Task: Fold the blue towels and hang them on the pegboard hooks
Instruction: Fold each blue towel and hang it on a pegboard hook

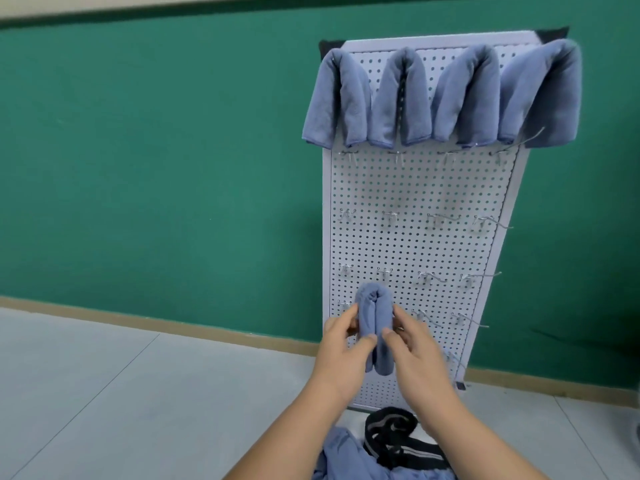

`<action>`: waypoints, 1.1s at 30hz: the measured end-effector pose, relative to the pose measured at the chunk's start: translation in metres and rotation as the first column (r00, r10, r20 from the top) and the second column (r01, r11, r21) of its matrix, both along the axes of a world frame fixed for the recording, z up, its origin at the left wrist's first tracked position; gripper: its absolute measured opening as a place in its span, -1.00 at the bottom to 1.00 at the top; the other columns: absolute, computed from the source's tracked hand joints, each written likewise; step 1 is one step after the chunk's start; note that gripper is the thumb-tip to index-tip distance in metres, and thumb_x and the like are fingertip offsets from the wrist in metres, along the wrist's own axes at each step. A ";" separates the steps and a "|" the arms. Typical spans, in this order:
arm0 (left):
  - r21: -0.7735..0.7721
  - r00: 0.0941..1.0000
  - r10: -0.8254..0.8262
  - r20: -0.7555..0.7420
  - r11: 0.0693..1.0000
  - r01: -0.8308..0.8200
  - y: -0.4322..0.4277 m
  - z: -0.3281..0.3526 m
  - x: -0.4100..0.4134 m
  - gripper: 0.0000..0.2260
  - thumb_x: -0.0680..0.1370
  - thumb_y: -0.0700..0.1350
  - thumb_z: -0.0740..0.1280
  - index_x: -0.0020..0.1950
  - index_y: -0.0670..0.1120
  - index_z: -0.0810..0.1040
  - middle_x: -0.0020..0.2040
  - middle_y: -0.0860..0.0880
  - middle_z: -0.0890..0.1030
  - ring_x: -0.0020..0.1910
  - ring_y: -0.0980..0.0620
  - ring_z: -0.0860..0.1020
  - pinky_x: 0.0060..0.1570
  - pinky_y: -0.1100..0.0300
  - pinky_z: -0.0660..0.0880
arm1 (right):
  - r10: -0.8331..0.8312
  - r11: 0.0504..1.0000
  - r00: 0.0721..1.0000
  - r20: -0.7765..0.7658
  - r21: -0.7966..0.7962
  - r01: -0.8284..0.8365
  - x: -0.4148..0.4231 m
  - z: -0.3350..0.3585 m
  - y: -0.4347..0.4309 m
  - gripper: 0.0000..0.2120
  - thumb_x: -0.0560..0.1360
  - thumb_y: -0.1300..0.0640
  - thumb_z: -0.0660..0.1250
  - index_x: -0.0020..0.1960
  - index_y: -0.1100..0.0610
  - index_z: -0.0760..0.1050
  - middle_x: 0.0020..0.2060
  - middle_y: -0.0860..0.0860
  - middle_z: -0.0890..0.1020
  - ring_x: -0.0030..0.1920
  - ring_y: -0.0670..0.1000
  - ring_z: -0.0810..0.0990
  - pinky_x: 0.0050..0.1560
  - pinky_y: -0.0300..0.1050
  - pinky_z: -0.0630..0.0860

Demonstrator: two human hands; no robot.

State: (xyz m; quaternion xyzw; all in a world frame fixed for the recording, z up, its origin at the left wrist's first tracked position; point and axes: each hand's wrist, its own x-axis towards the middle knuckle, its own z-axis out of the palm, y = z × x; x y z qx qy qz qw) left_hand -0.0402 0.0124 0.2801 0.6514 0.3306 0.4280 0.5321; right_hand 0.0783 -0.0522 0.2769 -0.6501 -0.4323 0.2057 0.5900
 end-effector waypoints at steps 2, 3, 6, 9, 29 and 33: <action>0.058 0.999 0.021 0.026 0.998 -0.023 0.005 0.010 -0.004 -0.62 0.65 -0.23 0.36 0.33 0.22 0.54 0.32 0.05 0.44 0.16 0.34 0.55 0.02 0.40 0.55 | 0.002 0.999 0.999 0.038 0.033 -0.004 -0.008 0.011 0.009 -0.62 0.69 0.02 0.29 0.50 -0.19 0.45 0.34 -0.22 0.50 0.31 -0.26 0.52 0.39 -0.01 0.50; 0.090 0.999 0.033 0.028 0.995 -0.035 0.009 0.015 -0.006 -0.63 0.65 -0.19 0.37 0.32 0.25 0.53 0.33 0.09 0.44 0.19 0.34 0.54 0.09 0.33 0.58 | 0.007 0.999 0.998 0.068 0.049 -0.010 -0.011 0.020 0.014 -0.61 0.69 0.00 0.30 0.51 -0.18 0.44 0.34 -0.25 0.51 0.30 -0.28 0.53 0.37 -0.05 0.51; 0.183 0.995 0.101 -0.011 0.978 -0.097 0.026 0.038 -0.011 -0.60 0.65 -0.11 0.38 0.46 0.18 0.51 0.34 0.20 0.49 0.29 0.27 0.53 0.32 0.11 0.55 | 0.023 0.996 0.991 0.132 0.084 -0.035 -0.017 0.050 0.029 -0.64 0.68 0.03 0.33 0.45 -0.19 0.49 0.20 -0.35 0.63 0.14 -0.36 0.60 0.10 -0.40 0.52; 0.275 0.982 0.187 -0.015 0.945 -0.176 0.044 0.073 -0.013 -0.62 0.64 -0.17 0.37 0.39 0.19 0.54 0.25 0.23 0.58 0.17 0.34 0.56 0.17 0.33 0.51 | -0.072 0.990 0.970 0.233 0.137 0.041 -0.016 0.085 0.045 -0.70 0.64 0.09 0.38 0.34 -0.16 0.58 0.02 -0.34 0.70 0.01 -0.30 0.66 0.04 -0.27 0.61; 0.561 0.895 0.435 -0.099 0.767 -0.311 0.139 0.193 0.001 -0.57 0.60 -0.25 0.16 0.35 0.14 0.56 0.13 0.05 0.64 0.09 -0.04 0.60 0.11 -0.07 0.60 | -0.421 0.903 0.807 0.413 0.278 0.329 0.000 0.198 0.150 -0.65 0.66 0.11 0.26 0.38 -0.16 0.56 -0.02 0.00 0.74 -0.02 0.11 0.62 -0.04 -0.08 0.46; 0.555 0.904 0.415 -0.106 0.779 -0.292 0.147 0.210 0.012 -0.56 0.51 -0.17 0.11 0.28 0.11 0.58 0.04 0.03 0.64 -0.03 -0.07 0.62 -0.04 -0.12 0.65 | -0.435 0.898 0.808 0.398 0.264 0.353 0.005 0.209 0.168 -0.74 0.65 0.12 0.25 0.24 -0.12 0.59 -0.10 0.01 0.70 -0.09 0.13 0.56 -0.09 -0.02 0.48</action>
